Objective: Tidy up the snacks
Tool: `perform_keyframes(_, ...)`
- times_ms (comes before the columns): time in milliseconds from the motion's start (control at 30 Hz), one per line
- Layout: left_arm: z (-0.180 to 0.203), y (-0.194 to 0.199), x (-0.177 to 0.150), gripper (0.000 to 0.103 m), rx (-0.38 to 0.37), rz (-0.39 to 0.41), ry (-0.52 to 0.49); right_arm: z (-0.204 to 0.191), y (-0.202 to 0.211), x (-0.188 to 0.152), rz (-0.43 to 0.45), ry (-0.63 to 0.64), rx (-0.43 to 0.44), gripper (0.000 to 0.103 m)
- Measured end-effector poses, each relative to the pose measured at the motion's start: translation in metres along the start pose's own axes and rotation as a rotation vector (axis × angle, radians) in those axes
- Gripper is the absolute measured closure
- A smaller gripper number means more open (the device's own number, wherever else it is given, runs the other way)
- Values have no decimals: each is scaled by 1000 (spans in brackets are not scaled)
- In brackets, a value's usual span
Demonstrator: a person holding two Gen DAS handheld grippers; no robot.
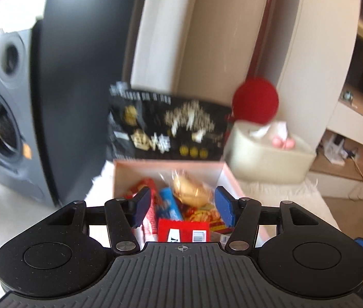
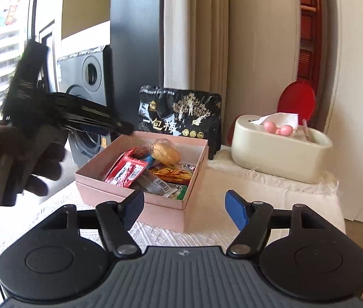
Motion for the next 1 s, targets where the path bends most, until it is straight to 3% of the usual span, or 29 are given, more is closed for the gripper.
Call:
perform_keyframes(100, 19, 54, -12, 43, 24, 101, -43, -3, 17, -1, 29, -31, 5, 29)
perform_keyframes(200, 37, 100, -40, 46, 53, 139, -59, -10, 36, -8, 39, -80, 5, 24)
perform_keyframes(367, 61, 158, -85, 81, 42, 111, -81, -28, 64, -27, 5, -117, -15, 24)
perform_keyframes(467, 67, 175, -95, 82, 34, 92, -70, -36, 81, -37, -10, -138, -8, 24)
perform_keyframes(600, 79, 191, -103, 82, 117, 117, -128, -42, 92, -41, -12, -127, -20, 24)
perform_keyframes(733, 83, 192, -105, 82, 74, 102, -121, -44, 96, -40, -8, -124, -23, 24)
perform_keyframes(1000, 81, 190, -107, 83, 67, 66, -87, -44, 95, -41, -25, -123, -21, 24)
Point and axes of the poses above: each gripper's, at about its wrist camera, not at the fingertips, and y roughly against the way its jaws point, z to its right, x to its top, the point moved 5 cm from there along -y, roughly the way its jaws point, and after that the axes turned 7 degrees about z, right-handed, at the moved point
